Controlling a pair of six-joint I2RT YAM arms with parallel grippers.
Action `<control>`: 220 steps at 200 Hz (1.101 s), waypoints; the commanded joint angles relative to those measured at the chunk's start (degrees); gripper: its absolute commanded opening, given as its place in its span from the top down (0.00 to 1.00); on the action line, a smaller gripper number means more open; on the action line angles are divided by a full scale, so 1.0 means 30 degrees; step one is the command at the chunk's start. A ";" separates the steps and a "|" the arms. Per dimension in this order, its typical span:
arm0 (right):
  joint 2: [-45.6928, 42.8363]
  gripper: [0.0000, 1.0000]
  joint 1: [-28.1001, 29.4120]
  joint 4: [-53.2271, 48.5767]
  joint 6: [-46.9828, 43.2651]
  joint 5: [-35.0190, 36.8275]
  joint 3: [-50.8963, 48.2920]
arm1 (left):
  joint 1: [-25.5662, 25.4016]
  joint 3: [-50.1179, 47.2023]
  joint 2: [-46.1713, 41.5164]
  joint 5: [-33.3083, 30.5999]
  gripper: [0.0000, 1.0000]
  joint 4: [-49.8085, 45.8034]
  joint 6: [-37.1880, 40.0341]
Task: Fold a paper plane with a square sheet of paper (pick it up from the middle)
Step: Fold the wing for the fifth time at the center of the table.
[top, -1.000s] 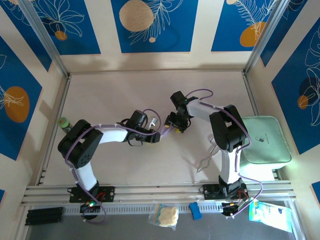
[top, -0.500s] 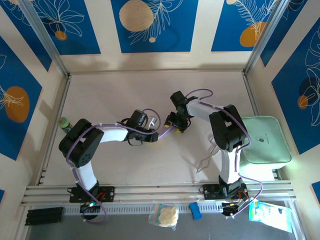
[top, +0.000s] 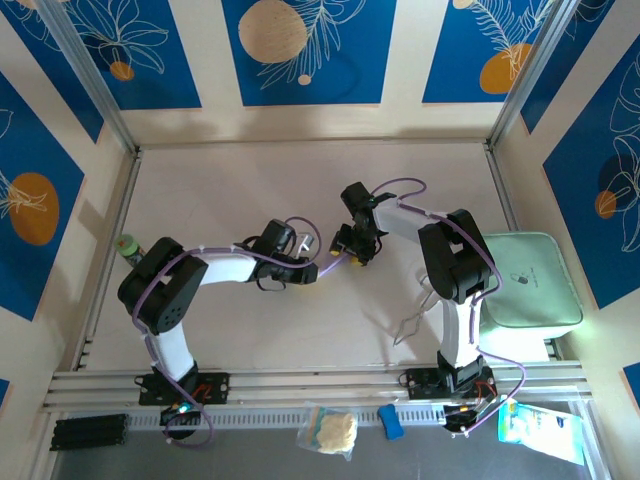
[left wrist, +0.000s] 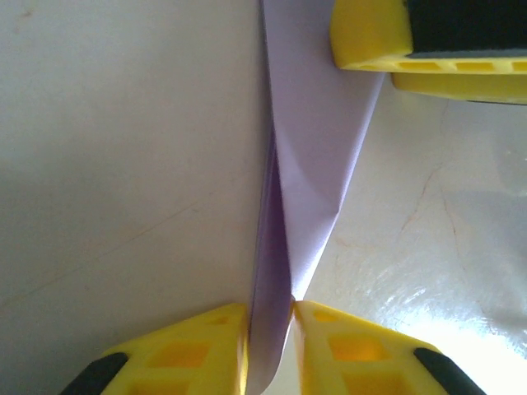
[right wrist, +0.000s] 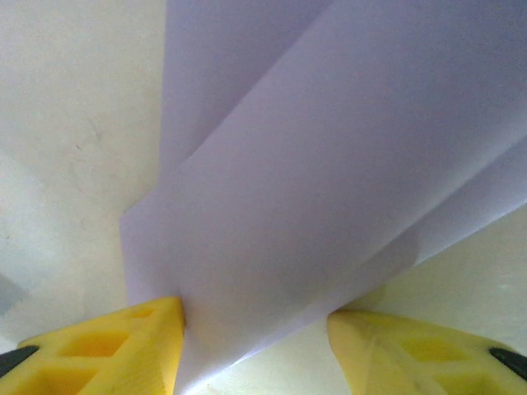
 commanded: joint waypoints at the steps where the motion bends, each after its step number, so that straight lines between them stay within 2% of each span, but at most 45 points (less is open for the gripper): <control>1: 0.2327 0.46 -0.0041 0.0885 0.0098 0.2026 -0.1772 | -0.0244 0.0318 -0.0459 0.0105 0.68 -0.0735 0.0287; 33: 0.2024 0.49 -0.0078 0.1660 0.0000 0.1727 -0.2160 | -0.0294 0.0254 -0.0636 0.0199 0.59 -0.1029 0.1012; 89: 0.1740 0.53 -0.0224 0.2097 0.0289 0.1681 -0.2537 | -0.0324 0.0796 0.0158 0.0419 0.54 -0.1820 0.2741; 146: 0.1640 0.55 -0.0278 0.2261 0.0441 0.1805 -0.2785 | -0.0358 0.1715 0.1135 0.0914 0.57 -0.3750 0.4303; 220: 0.1876 0.60 -0.0280 0.1842 0.0415 0.2113 -0.2493 | -0.0373 0.2936 0.1678 0.0287 0.67 -0.6240 0.5420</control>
